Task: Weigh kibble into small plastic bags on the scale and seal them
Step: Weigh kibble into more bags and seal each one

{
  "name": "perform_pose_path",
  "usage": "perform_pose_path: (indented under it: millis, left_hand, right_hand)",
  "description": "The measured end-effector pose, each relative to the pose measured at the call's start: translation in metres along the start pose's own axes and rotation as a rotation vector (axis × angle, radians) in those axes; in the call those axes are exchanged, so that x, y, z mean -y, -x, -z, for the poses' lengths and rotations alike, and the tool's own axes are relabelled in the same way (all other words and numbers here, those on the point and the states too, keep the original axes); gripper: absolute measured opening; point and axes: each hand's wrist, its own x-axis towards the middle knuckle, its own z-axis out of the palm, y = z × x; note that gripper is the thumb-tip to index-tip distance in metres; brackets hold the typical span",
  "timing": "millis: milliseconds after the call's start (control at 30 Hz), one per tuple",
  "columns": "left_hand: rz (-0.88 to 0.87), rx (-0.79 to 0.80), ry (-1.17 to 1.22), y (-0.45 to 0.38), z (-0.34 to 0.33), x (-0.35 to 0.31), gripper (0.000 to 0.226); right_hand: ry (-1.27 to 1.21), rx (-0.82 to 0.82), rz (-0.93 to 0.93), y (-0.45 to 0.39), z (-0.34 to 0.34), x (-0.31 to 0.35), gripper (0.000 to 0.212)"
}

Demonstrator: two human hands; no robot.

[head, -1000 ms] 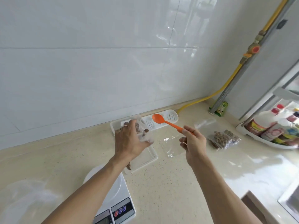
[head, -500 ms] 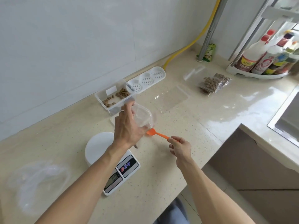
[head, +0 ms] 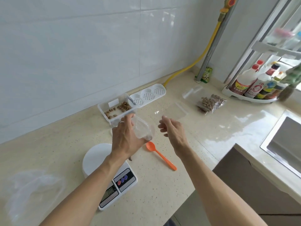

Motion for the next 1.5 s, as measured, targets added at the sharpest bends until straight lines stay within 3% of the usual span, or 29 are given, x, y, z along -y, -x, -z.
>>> perform_pose_path:
  millis: [100,200,333,400,467,533,667,767,967,1067,1233,1333,1500]
  left_hand:
    - [0.026,-0.029,-0.038,0.000,0.007,0.000,0.095]
    - [0.036,-0.046,-0.053,0.002,0.017,0.006,0.099]
    - [0.087,-0.020,0.069,0.008,0.037,0.016,0.102]
    - [0.223,0.109,0.235,0.012,0.049,0.030,0.085]
    - [0.365,0.251,0.400,0.017,0.057,0.051,0.044]
    - [0.426,0.287,0.506,0.026,0.062,0.071,0.008]
    - [0.431,0.239,0.275,0.034,0.070,0.098,0.022]
    - [0.469,0.262,0.264,0.033,0.074,0.112,0.015]
    - [0.508,0.251,0.167,0.026,0.068,0.137,0.016]
    - [0.469,0.262,0.050,0.023,0.056,0.143,0.017]
    - [0.361,0.241,-0.104,0.027,0.037,0.143,0.028]
    - [0.295,0.190,-0.204,0.032,0.034,0.144,0.039]
    - [0.202,0.114,-0.346,0.061,0.039,0.147,0.043]
  right_hand:
    - [0.224,0.233,0.151,-0.010,-0.009,0.042,0.020]
    - [0.428,0.359,0.233,-0.014,-0.022,0.060,0.010]
    - [0.387,0.418,0.304,-0.014,-0.039,0.073,0.011]
    - [0.348,0.489,0.289,-0.015,-0.045,0.078,0.011]
    - [0.304,0.537,0.268,-0.017,-0.049,0.081,0.011]
    - [0.250,0.555,0.240,-0.021,-0.052,0.079,0.010]
    - [0.286,0.607,0.191,-0.027,-0.066,0.060,0.018]
    - [0.368,0.571,0.135,-0.030,-0.085,0.036,0.011]
    - [0.184,0.477,-0.166,-0.039,-0.110,-0.021,0.011]
    - [0.209,0.454,-0.213,-0.044,-0.115,-0.040,0.010]
    - [0.329,0.431,-0.213,-0.050,-0.115,-0.059,0.015]
    - [0.399,0.428,-0.183,-0.051,-0.110,-0.060,0.047]
    - [0.598,0.322,0.062,-0.045,-0.109,-0.051,0.057]
